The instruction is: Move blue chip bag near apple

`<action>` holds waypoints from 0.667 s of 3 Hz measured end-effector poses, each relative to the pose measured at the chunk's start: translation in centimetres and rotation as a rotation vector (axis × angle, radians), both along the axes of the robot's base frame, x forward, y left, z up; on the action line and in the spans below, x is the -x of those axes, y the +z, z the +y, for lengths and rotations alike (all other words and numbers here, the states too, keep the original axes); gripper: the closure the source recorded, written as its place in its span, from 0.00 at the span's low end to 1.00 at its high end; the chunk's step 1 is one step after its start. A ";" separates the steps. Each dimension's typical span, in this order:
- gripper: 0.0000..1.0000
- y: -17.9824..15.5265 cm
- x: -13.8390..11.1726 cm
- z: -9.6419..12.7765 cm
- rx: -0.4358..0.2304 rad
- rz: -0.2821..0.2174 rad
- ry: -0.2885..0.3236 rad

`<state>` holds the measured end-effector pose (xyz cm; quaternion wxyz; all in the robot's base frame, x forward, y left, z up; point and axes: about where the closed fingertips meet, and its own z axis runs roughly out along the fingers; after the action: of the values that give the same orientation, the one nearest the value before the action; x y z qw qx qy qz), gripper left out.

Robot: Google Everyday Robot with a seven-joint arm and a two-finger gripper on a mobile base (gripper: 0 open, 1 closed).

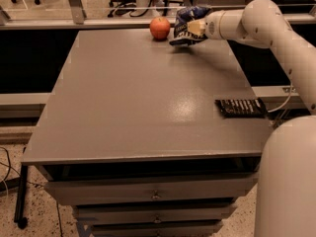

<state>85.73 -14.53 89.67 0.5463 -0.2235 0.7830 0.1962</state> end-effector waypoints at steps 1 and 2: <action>0.39 -0.7 -0.5 0.6 -0.021 0.023 0.017; 0.15 -1.1 -0.6 1.3 -0.035 0.041 0.036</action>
Offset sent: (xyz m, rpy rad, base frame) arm 0.0081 0.0114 -0.0107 0.0515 0.0565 0.0496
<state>86.35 -13.27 88.56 0.5304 -0.2239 0.7863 0.2243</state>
